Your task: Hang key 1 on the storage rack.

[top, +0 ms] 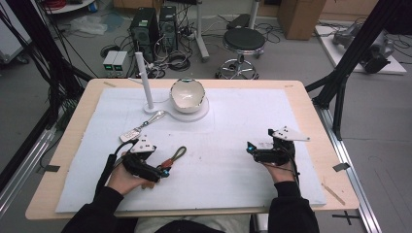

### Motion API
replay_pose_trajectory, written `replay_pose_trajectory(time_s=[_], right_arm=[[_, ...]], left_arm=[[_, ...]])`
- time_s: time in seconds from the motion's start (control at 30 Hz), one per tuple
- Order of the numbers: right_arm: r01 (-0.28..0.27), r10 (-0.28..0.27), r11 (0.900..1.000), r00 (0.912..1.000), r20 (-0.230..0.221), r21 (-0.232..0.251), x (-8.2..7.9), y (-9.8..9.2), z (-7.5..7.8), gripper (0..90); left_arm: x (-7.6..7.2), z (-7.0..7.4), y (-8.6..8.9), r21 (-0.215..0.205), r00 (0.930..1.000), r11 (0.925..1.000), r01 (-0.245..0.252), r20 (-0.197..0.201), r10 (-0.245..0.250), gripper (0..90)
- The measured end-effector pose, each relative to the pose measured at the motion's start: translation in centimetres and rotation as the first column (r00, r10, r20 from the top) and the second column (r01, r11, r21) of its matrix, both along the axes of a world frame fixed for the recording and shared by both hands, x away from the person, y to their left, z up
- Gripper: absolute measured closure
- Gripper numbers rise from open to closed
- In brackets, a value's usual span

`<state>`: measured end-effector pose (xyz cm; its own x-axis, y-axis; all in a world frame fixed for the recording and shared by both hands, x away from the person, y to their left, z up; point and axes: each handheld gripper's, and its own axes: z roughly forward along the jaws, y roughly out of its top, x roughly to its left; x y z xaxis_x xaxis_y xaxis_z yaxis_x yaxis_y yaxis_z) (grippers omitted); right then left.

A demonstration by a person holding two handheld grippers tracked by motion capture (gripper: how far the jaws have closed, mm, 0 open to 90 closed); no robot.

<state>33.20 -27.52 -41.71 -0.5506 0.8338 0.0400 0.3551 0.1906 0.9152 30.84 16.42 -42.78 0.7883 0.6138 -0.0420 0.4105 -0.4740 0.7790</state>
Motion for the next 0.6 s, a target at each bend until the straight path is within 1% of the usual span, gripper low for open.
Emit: replay_pose_trajectory(time_s=[0.03, 0.07, 0.13, 0.2, 0.23, 0.3, 0.4, 0.47, 0.53, 0.57, 0.6], right_arm=[[0.000, 0.000, 1.000, 1.0000, 0.000, 0.000, 0.0, 0.0, 0.0, 0.6], [0.003, -0.003, 1.000, 1.0000, 0.002, -0.003, 0.0, 0.0, 0.0, 0.6], [0.003, -0.003, 1.000, 1.0000, 0.003, -0.003, 0.0, 0.0, 0.0, 0.6], [0.005, -0.005, 1.000, 1.0000, 0.002, -0.004, 0.0, 0.0, 0.0, 0.6], [0.006, -0.006, 1.000, 1.0000, 0.005, -0.004, 0.0, 0.0, 0.0, 0.6], [0.008, -0.007, 1.000, 0.9999, 0.012, -0.004, 0.0, -0.1, 0.1, 0.6], [0.009, -0.009, 1.000, 0.9999, 0.009, -0.002, -0.1, -0.1, 0.0, 0.6], [0.011, -0.011, 1.000, 0.9999, 0.008, -0.002, -0.1, -0.1, 0.0, 0.6], [0.012, -0.012, 1.000, 0.9998, 0.014, -0.006, -0.1, -0.1, 0.1, 0.6], [0.013, -0.013, 1.000, 0.9998, 0.017, -0.004, -0.2, -0.2, 0.1, 0.7], [0.014, -0.014, 1.000, 0.9998, 0.016, -0.003, -0.2, -0.2, 0.1, 0.6]], left_arm=[[0.0, 0.0, 0.0, 0.000, 1.0000, 1.0000, 0.000, 0.000, 0.000, 4.7], [0.0, -0.1, -0.2, 0.010, 1.0000, 0.9999, 0.006, -0.002, -0.006, 4.7], [0.0, -0.2, -0.4, 0.017, 0.9999, 0.9998, 0.013, -0.002, -0.013, 7.2], [0.0, -0.3, -0.6, 0.024, 0.9999, 0.9996, 0.014, 0.000, -0.014, 7.7], [0.0, -0.3, -0.6, 0.035, 0.9999, 0.9993, 0.015, -0.001, -0.015, 8.4], [0.0, -0.5, -0.8, 0.045, 0.9999, 0.9989, 0.013, -0.003, -0.013, 11.3], [0.1, -0.7, -1.0, 0.063, 1.0000, 0.9980, 0.008, -0.004, -0.007, 16.4], [0.0, -0.7, -1.1, 0.064, 1.0000, 0.9979, 0.001, -0.001, -0.001, 21.1], [0.1, -0.8, -1.2, 0.068, 1.0000, 0.9976, -0.009, 0.001, 0.009, 22.6], [0.1, -0.9, -1.3, 0.081, 0.9997, 0.9964, -0.026, 0.004, 0.026, 23.6], [0.1, -1.0, -1.4, 0.080, 0.9997, 0.9965, -0.024, 0.001, 0.024, 24.4]])
